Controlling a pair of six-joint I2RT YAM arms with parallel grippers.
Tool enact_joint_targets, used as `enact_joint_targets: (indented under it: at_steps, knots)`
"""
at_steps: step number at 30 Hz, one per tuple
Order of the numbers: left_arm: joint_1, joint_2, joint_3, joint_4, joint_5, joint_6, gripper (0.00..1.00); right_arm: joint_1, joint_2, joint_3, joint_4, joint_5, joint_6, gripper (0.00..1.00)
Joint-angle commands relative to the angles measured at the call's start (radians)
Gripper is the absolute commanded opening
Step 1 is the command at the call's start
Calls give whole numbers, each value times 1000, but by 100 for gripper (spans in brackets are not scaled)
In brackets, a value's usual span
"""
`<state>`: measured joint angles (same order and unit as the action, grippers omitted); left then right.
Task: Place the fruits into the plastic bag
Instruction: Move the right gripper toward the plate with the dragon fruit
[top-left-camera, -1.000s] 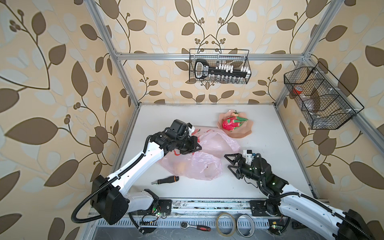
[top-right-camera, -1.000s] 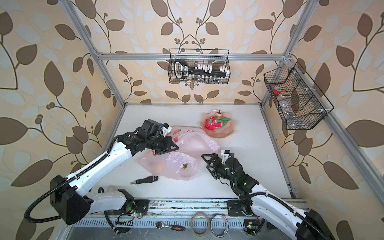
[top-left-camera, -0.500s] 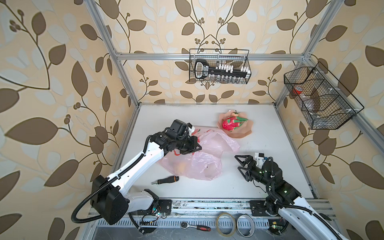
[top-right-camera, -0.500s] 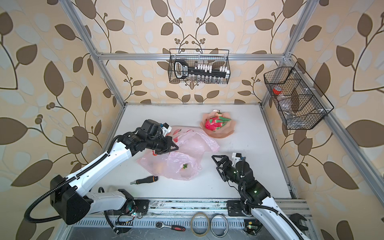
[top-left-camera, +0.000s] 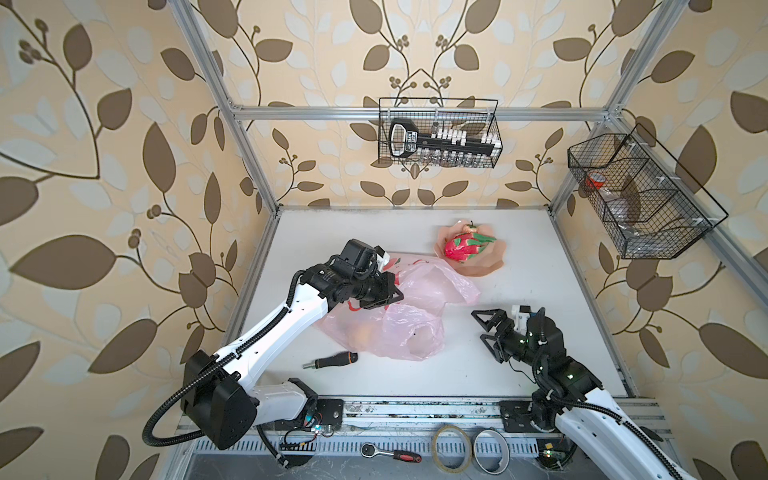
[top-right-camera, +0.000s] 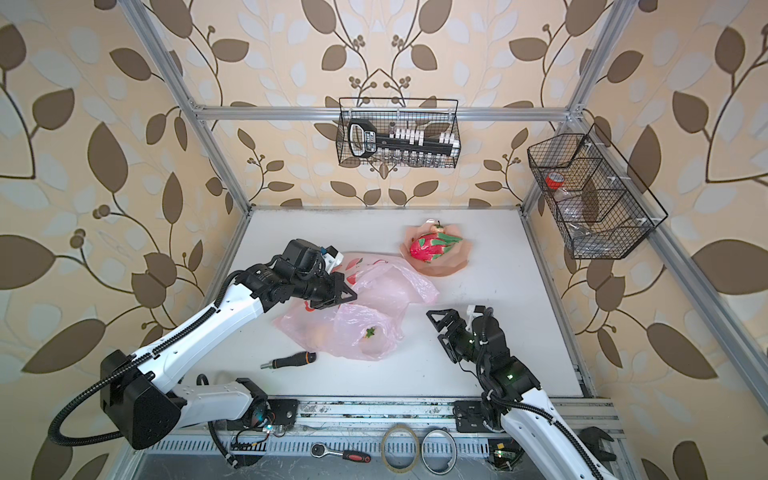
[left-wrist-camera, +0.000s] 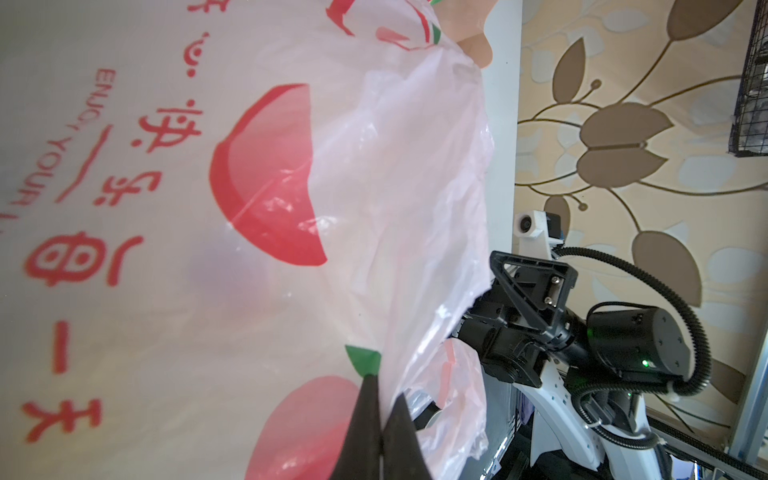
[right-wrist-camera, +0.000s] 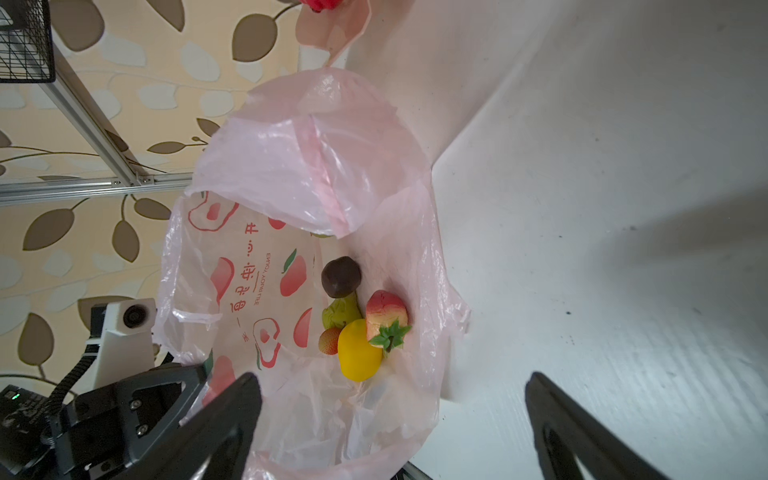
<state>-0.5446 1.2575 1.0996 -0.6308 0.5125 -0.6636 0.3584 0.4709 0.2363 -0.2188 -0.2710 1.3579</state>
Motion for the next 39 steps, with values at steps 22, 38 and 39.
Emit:
enact_joint_targets:
  at_steps: [22,38,39]
  knots:
    - [-9,-58,-46,20,-5,2,0,-300,577,567,-100,-196,-388,100]
    - [-9,-87,-70,20,-5,-5,0,-321,907,905,-270,-41,-695,98]
    - [-9,-90,-72,20,-4,-6,0,-322,933,933,-282,-24,-718,97]
